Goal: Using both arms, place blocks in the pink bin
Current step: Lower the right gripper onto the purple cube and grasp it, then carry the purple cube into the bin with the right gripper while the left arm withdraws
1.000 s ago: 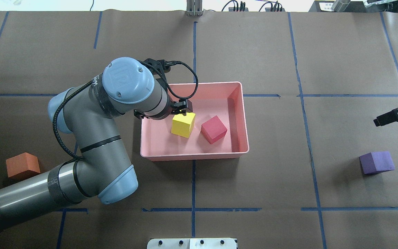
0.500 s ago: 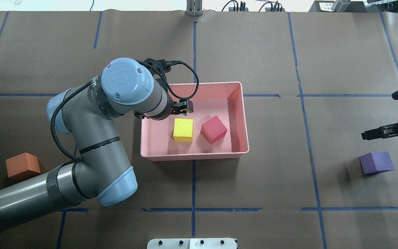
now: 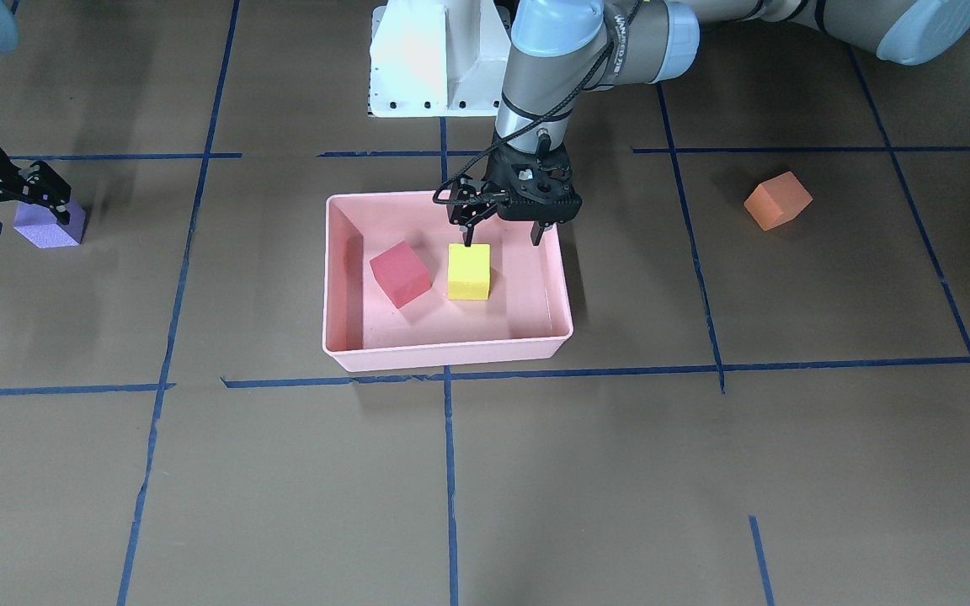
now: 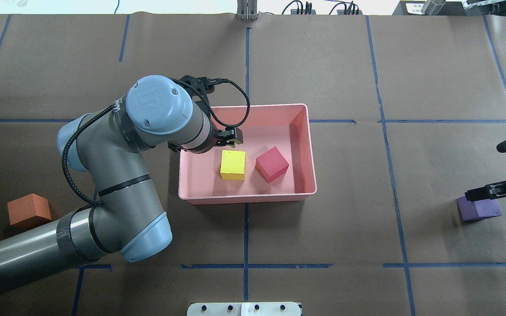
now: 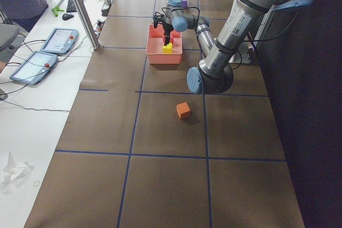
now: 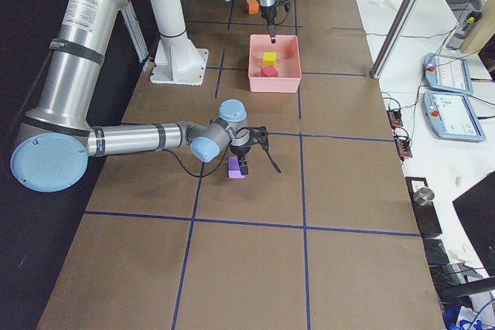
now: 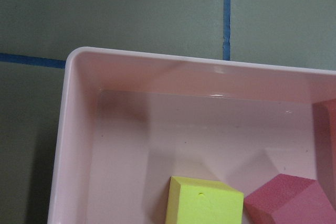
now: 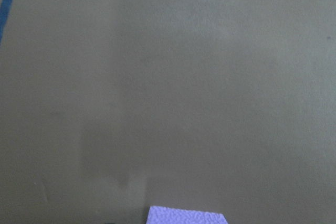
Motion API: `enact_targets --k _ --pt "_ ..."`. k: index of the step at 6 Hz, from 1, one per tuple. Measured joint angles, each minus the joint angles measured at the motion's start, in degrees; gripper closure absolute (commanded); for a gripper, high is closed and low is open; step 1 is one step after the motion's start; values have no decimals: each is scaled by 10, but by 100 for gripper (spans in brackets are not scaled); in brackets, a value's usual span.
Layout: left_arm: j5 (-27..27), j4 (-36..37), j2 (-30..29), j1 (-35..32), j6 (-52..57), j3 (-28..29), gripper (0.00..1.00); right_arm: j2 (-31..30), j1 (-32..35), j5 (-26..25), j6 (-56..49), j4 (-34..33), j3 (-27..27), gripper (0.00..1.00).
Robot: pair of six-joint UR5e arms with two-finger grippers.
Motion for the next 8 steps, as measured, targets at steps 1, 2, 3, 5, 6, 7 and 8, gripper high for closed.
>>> enact_targets --k 1,2,3,5,6,7,8 --pt "0 0 1 0 0 0 0 -5 -14 -1 0 -1 -5 31" --pt "0 0 1 0 0 0 0 -6 -24 0 0 -2 -11 55" --pt "0 0 4 0 0 0 0 -5 -28 3 0 -4 -13 64" --pt "-2 0 11 0 3 -5 0 18 -30 12 5 -8 -6 65" --pt "-5 2 18 -1 16 -13 0 47 -29 26 15 -15 3 65" --pt "-7 12 37 -3 52 -35 0 91 -29 36 35 -49 14 64" --pt "-8 34 61 -12 117 -66 0 162 -28 39 57 -132 32 64"
